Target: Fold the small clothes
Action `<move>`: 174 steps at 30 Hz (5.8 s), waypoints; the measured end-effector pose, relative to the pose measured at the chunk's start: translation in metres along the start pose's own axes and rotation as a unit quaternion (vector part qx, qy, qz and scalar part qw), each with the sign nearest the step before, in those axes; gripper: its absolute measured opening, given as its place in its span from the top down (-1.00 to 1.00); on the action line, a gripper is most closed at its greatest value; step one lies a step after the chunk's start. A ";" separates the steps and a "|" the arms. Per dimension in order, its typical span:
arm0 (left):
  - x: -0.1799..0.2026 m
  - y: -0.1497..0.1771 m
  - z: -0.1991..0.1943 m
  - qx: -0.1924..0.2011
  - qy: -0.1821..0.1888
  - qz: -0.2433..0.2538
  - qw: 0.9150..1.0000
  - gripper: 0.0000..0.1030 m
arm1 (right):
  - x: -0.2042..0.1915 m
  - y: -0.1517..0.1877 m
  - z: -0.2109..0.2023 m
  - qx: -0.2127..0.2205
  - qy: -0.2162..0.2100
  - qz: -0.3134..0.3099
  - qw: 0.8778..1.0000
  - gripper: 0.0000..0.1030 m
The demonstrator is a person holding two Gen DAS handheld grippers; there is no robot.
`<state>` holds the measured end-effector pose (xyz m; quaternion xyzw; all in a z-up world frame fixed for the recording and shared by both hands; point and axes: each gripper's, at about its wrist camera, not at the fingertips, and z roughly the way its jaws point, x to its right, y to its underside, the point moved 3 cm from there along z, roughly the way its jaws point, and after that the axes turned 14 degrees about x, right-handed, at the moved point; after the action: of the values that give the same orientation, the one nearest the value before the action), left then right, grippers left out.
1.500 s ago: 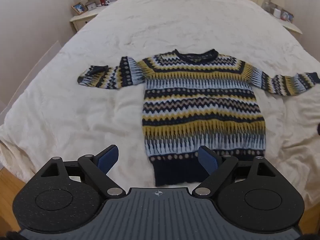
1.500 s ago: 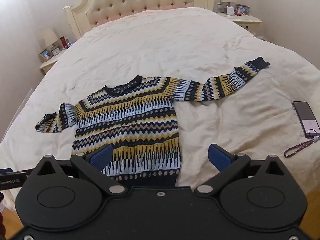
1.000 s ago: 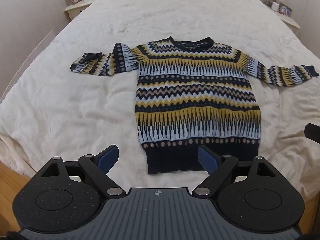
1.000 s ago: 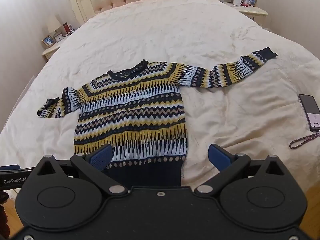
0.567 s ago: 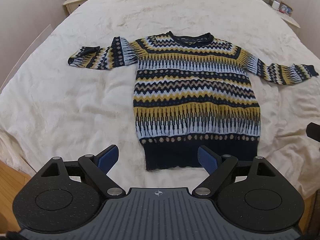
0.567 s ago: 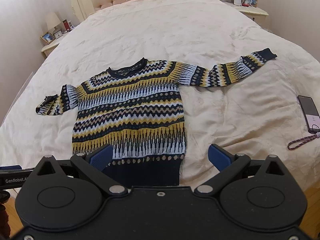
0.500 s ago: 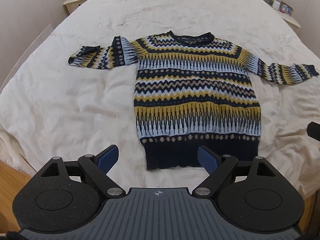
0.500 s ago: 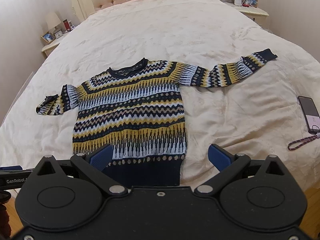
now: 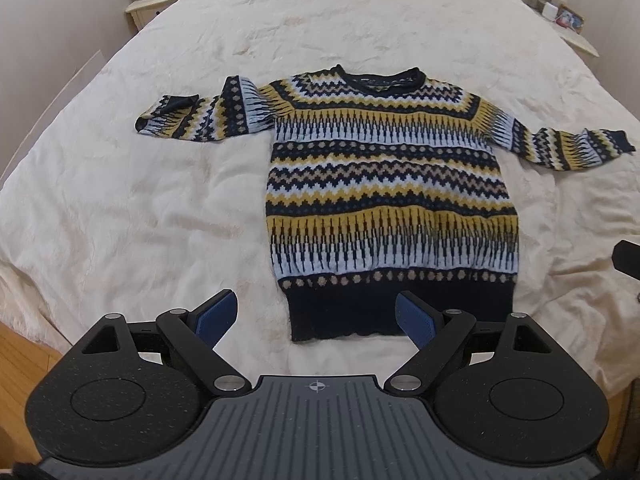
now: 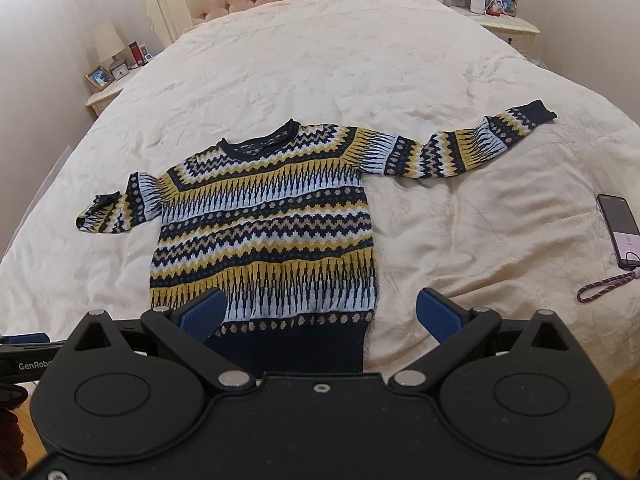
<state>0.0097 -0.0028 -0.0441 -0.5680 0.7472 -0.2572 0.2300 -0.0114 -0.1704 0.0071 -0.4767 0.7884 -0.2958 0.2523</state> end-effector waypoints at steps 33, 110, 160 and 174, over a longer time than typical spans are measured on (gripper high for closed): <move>-0.036 -0.023 -0.001 0.142 0.000 -0.026 0.990 -0.68 | -0.032 -0.019 0.023 0.106 -0.070 0.030 0.991 -0.98; -0.286 -0.243 0.179 0.258 0.065 -0.296 0.917 0.80 | -0.123 -0.055 0.210 -0.031 -0.107 0.001 0.994 -0.48; -0.079 -0.133 0.383 0.013 0.008 -0.009 1.000 0.27 | 0.054 -0.075 0.335 -0.101 -0.044 0.097 0.989 -0.40; -0.083 -0.121 0.381 0.024 0.020 -0.013 0.999 0.26 | 0.079 -0.063 0.389 -0.150 -0.027 0.272 0.950 -0.17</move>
<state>0.3615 0.0040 -0.2516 -0.5666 0.7379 -0.2895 0.2250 0.2576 -0.3528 -0.2288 -0.2840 0.9163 -0.0814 0.2702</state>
